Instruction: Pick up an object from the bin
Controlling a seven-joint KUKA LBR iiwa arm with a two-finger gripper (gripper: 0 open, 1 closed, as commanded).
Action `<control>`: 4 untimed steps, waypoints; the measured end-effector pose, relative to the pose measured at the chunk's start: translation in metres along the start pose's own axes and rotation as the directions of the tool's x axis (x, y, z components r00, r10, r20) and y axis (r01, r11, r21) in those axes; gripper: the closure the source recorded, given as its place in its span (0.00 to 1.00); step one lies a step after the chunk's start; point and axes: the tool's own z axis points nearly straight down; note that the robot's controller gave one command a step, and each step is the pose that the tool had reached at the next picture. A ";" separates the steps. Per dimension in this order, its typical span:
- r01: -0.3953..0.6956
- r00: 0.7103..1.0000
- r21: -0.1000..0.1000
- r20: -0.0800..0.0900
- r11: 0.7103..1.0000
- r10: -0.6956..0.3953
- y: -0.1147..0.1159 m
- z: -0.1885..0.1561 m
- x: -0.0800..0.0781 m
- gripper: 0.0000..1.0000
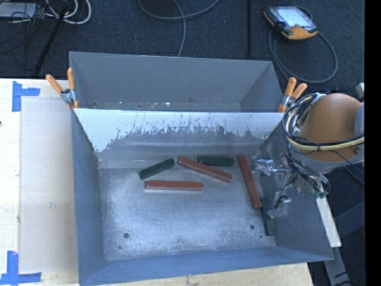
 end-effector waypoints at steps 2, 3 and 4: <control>0.500 0.866 0.005 0.003 0.866 -0.500 0.000 0.030 0.025 1.00; 0.500 0.866 0.005 0.003 0.866 -0.500 0.000 0.030 0.025 1.00; 0.504 0.864 -0.011 -0.008 0.864 -0.504 0.020 -0.013 0.038 1.00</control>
Offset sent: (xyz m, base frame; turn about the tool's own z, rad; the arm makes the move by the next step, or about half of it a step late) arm -0.0296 -0.0046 -0.0376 -0.5270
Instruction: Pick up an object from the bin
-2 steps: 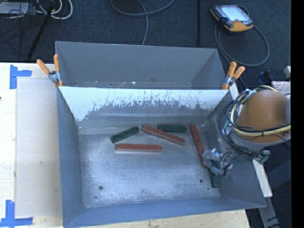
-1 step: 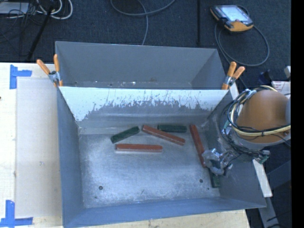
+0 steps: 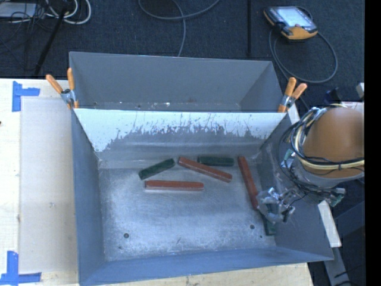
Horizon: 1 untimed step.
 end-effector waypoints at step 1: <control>-0.023 1.000 0.005 0.003 1.000 0.023 0.003 -0.036 0.024 0.00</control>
Offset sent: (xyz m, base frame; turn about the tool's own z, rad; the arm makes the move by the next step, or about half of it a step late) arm 0.0000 0.0000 0.0000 0.0000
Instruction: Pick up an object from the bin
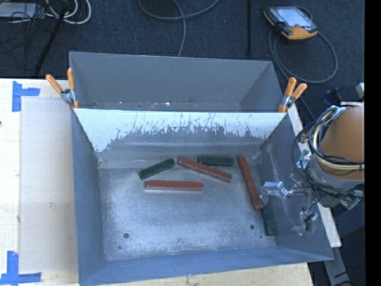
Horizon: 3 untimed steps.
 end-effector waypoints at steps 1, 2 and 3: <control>-0.001 1.000 0.000 0.000 1.000 0.001 0.000 0.000 0.000 0.00; -0.179 0.984 0.004 0.002 0.984 0.179 -0.008 0.025 -0.014 0.00; -0.246 0.969 0.003 0.002 0.969 0.246 -0.010 0.036 -0.020 0.00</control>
Offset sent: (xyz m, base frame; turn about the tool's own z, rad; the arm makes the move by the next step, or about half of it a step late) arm 0.0300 0.0091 -0.0533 0.3401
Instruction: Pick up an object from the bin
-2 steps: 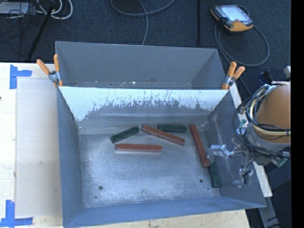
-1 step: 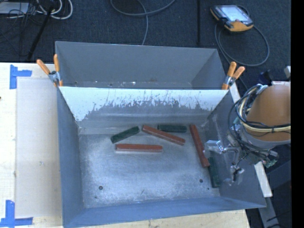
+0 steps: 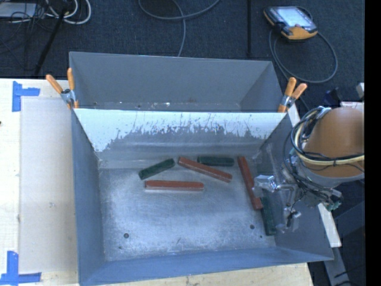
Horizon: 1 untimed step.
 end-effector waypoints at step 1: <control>0.022 1.000 -0.002 -0.002 1.000 -0.022 -0.001 0.008 -0.014 0.00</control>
Offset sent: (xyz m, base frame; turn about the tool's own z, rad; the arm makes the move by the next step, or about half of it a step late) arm -0.0329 -0.0131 -0.0400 -0.3253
